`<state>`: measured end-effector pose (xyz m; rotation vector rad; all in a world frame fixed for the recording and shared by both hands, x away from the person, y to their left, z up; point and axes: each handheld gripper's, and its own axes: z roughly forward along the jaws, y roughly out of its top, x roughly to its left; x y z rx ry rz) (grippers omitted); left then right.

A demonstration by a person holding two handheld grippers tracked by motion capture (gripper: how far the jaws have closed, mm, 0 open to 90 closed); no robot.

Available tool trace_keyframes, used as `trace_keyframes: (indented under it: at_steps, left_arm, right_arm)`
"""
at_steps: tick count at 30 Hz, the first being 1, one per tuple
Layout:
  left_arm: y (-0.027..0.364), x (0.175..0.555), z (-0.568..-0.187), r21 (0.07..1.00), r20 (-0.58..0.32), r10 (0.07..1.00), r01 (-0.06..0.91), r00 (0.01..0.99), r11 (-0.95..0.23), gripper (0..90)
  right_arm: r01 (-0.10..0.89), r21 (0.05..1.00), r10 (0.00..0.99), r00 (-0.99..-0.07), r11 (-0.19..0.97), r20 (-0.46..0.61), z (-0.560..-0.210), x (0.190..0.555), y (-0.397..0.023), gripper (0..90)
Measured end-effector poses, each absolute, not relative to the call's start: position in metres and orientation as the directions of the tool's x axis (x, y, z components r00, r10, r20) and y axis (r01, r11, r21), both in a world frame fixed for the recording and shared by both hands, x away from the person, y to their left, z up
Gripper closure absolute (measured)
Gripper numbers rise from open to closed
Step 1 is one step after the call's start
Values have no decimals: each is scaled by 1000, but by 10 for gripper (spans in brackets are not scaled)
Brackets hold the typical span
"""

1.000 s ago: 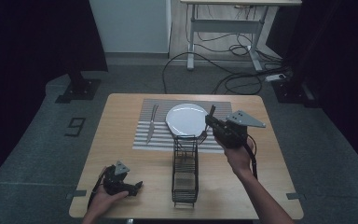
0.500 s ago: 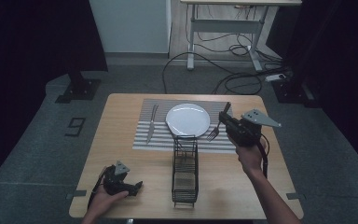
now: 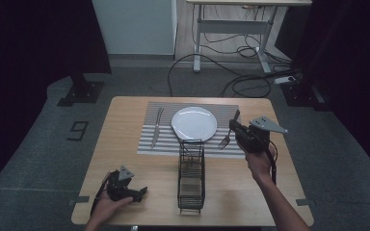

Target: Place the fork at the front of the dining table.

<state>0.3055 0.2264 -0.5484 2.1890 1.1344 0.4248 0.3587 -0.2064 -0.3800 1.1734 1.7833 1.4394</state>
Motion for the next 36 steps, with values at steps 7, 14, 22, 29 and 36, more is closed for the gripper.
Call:
trace_keyframes:
  at_steps: [7, 14, 22, 29, 36]
  left_arm:
    - [226, 306, -548, 662, -3, 817, 614, 577, -431, 0]
    - [226, 305, -548, 662, -2, 821, 616, 571, -427, 0]
    - [227, 304, -548, 662, -3, 826, 620, 564, -421, 0]
    - [227, 304, -548, 662, -3, 826, 620, 564, -421, 0]
    - [227, 304, -548, 661, -3, 825, 620, 565, -423, 0]
  right_arm:
    - [309, 950, 892, -440, 38, 108, -389, 366, -212, 859]
    - [324, 946, 902, -418, 33, 112, -394, 375, -218, 858]
    - [353, 934, 916, -391, 56, 93, -410, 392, -223, 859]
    - [375, 923, 923, -379, 82, 72, -429, 404, -218, 858]
    - [407, 911, 928, -362, 69, 91, -448, 411, -219, 859]
